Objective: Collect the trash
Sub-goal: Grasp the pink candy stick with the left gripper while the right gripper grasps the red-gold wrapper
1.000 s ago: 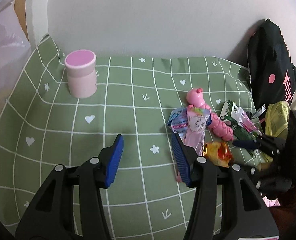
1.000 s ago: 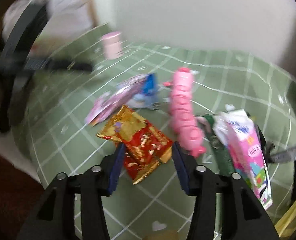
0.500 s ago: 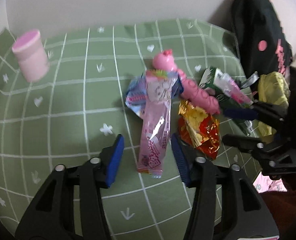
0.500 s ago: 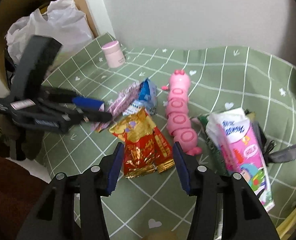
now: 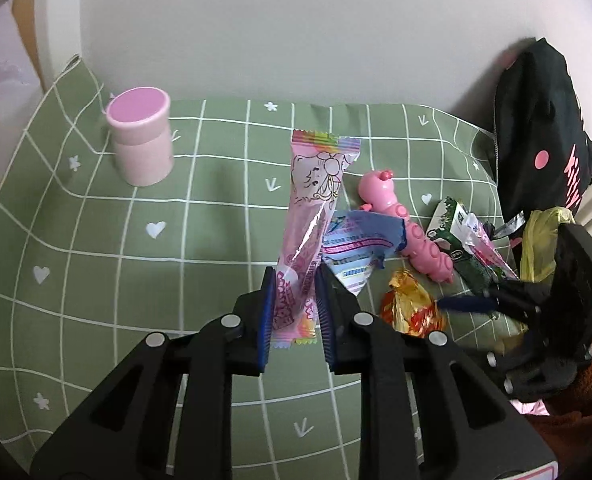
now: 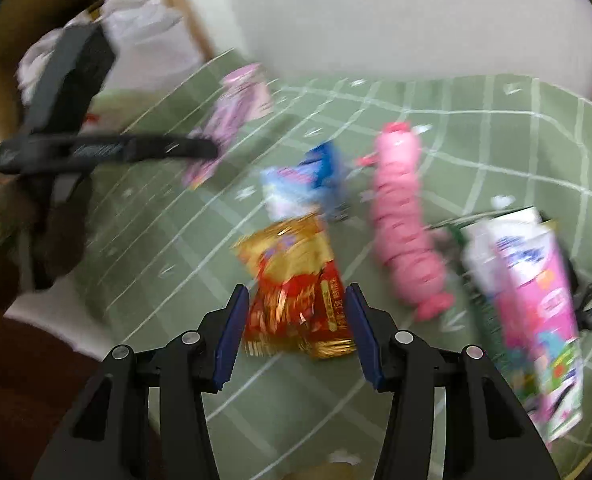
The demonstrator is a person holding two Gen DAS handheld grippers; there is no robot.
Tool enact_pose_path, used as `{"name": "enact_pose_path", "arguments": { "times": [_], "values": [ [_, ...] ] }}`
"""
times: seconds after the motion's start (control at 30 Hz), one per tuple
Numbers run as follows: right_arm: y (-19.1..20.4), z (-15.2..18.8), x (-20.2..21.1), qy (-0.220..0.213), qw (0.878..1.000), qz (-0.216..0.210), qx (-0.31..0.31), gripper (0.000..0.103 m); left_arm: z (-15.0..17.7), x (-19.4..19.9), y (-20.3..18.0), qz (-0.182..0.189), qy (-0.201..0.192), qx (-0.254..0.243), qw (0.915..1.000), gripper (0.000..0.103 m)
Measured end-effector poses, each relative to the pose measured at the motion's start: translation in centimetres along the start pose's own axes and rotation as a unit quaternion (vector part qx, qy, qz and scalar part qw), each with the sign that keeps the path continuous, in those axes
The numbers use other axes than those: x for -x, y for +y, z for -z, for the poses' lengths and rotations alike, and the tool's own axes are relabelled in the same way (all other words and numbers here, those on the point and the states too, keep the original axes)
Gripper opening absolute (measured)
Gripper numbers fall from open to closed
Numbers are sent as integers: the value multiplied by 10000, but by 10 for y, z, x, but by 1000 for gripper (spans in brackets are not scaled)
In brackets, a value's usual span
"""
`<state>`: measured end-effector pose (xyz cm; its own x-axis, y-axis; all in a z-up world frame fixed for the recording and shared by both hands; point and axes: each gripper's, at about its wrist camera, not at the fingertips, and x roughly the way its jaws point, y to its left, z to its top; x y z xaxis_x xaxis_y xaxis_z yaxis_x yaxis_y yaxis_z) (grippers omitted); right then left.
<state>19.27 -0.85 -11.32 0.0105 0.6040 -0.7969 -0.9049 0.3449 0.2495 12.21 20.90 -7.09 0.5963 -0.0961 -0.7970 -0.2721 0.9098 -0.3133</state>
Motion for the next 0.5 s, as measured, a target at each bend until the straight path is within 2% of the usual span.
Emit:
{"name": "enact_pose_path", "arguments": {
  "times": [0.07, 0.2, 0.4, 0.43, 0.47, 0.5],
  "values": [
    [9, 2, 3, -10, 9999, -111, 85, 47, 1, -1, 4, -32, 33, 19, 10000, 19],
    [10, -1, -4, -22, 9997, 189, 122, 47, 2, -4, 8, -85, 83, 69, 9999, 19],
    [-2, -5, -16, -54, 9990, 253, -371, 47, 4, 2, 9, -26, 18, 73, 10000, 19],
    [-2, -5, -19, -24, 9988, 270, -397, 41, 4, 2, 9, -21, 26, 71, 10000, 19],
    [-2, -4, -22, 24, 9988, 274, -407, 27, 4, 1, 9, -14, 33, 54, 10000, 19],
    [-2, -4, -23, 57, 9988, 271, -414, 25, 4, 1, 9, -7, 32, 44, 10000, 19]
  ]
}}
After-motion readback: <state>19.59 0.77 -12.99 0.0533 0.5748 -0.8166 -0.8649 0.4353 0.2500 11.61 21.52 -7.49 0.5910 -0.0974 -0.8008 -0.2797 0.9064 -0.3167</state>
